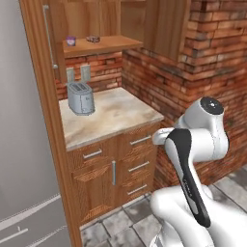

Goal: Pick the avocado and bread from the counter and place them on the plate. Then pick the jam from the cabinet and place it next to the plate. Lastly close the cabinet door.

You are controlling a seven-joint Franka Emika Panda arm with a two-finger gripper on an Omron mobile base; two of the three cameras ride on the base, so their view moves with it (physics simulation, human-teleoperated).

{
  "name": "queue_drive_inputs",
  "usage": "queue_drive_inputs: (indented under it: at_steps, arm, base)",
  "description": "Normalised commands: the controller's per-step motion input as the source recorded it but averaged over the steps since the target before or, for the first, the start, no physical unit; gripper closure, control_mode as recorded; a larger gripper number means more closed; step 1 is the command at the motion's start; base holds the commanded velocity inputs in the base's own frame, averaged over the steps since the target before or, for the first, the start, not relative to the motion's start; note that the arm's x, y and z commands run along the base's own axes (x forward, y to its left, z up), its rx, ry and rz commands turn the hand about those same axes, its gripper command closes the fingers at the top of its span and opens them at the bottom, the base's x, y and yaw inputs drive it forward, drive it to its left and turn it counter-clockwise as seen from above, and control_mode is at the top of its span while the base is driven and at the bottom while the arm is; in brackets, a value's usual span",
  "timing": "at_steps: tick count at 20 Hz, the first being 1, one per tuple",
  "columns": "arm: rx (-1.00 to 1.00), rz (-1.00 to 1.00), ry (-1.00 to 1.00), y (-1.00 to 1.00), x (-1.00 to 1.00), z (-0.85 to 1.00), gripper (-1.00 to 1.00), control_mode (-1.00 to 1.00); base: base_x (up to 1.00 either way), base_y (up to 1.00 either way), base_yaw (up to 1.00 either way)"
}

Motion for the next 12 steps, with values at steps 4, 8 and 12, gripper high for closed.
queue_drive_inputs:
  at_steps: [4,8,12]
  arm:
    - [0.0,0.0,0.0,0.0,0.0,0.0,-1.0,1.0]
    - [0.0,0.0,0.0,0.0,0.0,0.0,-1.0,1.0]
    - [0.0,0.0,0.0,0.0,0.0,0.0,-1.0,1.0]
  base:
    - [0.53,0.0,0.14]
    - [0.52,0.0,0.14]
    - [0.55,-0.13,0.14]
